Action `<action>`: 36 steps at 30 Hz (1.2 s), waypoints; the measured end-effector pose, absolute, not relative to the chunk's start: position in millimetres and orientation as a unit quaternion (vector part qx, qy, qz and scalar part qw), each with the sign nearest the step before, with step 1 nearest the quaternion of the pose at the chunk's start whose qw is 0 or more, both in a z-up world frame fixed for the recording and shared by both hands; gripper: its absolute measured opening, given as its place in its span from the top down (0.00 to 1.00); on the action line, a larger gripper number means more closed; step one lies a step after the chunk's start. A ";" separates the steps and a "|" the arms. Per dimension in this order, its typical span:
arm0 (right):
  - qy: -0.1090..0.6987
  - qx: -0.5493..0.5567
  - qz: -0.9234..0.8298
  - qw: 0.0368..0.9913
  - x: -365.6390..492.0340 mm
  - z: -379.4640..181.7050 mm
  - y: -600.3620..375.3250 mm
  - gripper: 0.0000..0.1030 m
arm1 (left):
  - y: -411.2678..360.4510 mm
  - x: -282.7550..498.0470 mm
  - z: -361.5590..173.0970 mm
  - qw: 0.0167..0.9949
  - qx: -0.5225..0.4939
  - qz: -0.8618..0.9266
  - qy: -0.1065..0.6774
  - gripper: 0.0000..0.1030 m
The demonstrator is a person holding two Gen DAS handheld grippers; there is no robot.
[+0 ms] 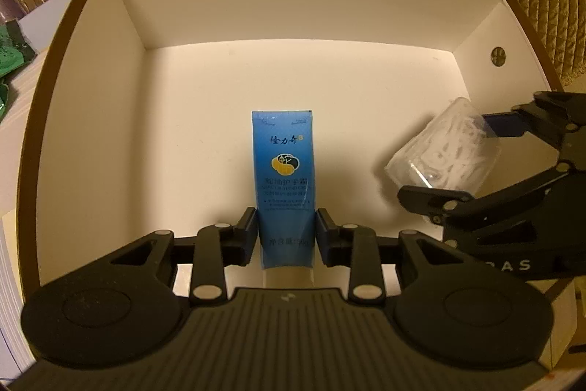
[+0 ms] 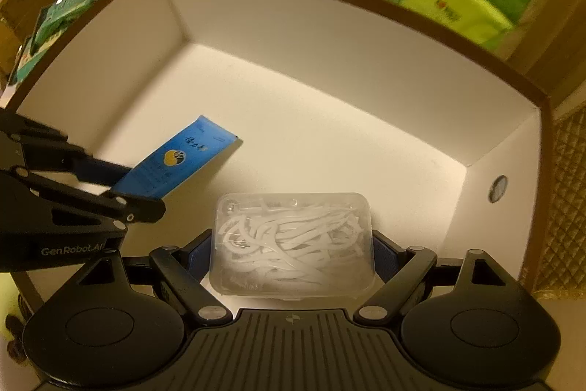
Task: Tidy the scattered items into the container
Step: 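Carry the blue tube and floss box into the brown box with both tools, then open both grippers to drop the tube and floss box inside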
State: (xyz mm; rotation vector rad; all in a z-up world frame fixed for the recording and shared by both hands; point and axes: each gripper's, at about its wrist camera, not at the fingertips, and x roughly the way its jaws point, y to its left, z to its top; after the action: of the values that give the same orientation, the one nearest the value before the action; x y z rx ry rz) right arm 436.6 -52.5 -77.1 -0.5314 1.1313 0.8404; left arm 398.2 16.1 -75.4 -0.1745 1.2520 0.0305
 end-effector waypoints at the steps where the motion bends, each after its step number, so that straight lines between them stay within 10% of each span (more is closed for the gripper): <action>1: 0.513 -0.242 0.380 0.730 436.7 -77.2 -52.1 0.19 | 15.5 397.9 -74.1 0.807 -0.076 0.014 0.585 0.70; 19: 0.488 -0.215 0.393 0.749 426.1 -54.1 -67.9 0.03 | 19.5 383.4 -52.3 0.821 -0.052 0.039 0.567 0.25; 36: 0.440 -0.171 0.396 0.788 391.7 0.8 -100.5 0.02 | 4.5 349.3 2.1 0.855 -0.053 0.029 0.515 0.20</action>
State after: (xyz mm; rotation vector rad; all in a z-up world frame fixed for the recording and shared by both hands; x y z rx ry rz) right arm 391.7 -100.5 0.8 -0.3676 0.9471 0.8538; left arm 349.3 4.5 2.1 -0.1122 1.0820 0.0602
